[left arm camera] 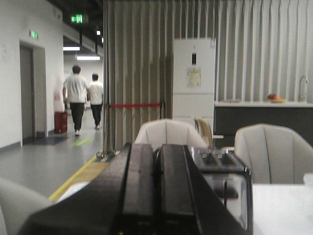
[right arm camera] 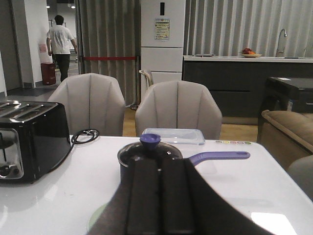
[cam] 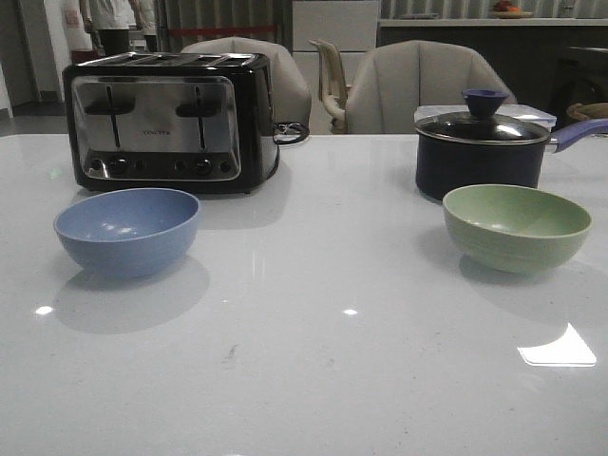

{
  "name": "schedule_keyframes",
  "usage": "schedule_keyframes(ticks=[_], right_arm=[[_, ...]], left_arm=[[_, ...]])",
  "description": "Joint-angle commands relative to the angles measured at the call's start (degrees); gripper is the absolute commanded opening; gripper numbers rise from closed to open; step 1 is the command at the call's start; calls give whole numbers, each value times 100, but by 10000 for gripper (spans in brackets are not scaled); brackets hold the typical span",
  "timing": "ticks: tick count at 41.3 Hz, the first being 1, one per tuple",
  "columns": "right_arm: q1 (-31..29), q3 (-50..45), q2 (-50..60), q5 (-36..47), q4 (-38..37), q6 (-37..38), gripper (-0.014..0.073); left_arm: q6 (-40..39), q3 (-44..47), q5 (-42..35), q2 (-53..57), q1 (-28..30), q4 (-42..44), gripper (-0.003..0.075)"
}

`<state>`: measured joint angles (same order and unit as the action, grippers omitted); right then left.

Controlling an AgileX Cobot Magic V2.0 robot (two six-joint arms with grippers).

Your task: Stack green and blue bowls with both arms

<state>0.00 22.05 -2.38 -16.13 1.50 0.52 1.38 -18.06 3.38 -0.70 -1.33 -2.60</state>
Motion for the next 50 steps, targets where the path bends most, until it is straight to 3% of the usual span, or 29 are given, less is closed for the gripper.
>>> schedule_keyframes(ticks=[1,9,20,41,45,50], right_arm=[[-23,757,-588,84,-49,-4,36],[-23,1690,-1626,-1069,-49,-4,36],[-23,1787,-2886,-2051,-49,-4,36],[-23,1787,-4350,-2483,-54,-9,46],[-23,1787,-4434,-2472,-54,-9,139],[-23,1787,-4442,-2334,-73,-9,370]], left_arm=[[-31,-772,169,-399,2,-19,101],[-31,-1726,1271,-1282,2,-19,101],[-31,-1819,2080,-2147,2,-19,101],[-31,-1819,2479,-3098,2,-19,101],[-31,-1819,2476,-3120,2,-19,101],[-31,-1819,2476,-3120,2,-19,100]])
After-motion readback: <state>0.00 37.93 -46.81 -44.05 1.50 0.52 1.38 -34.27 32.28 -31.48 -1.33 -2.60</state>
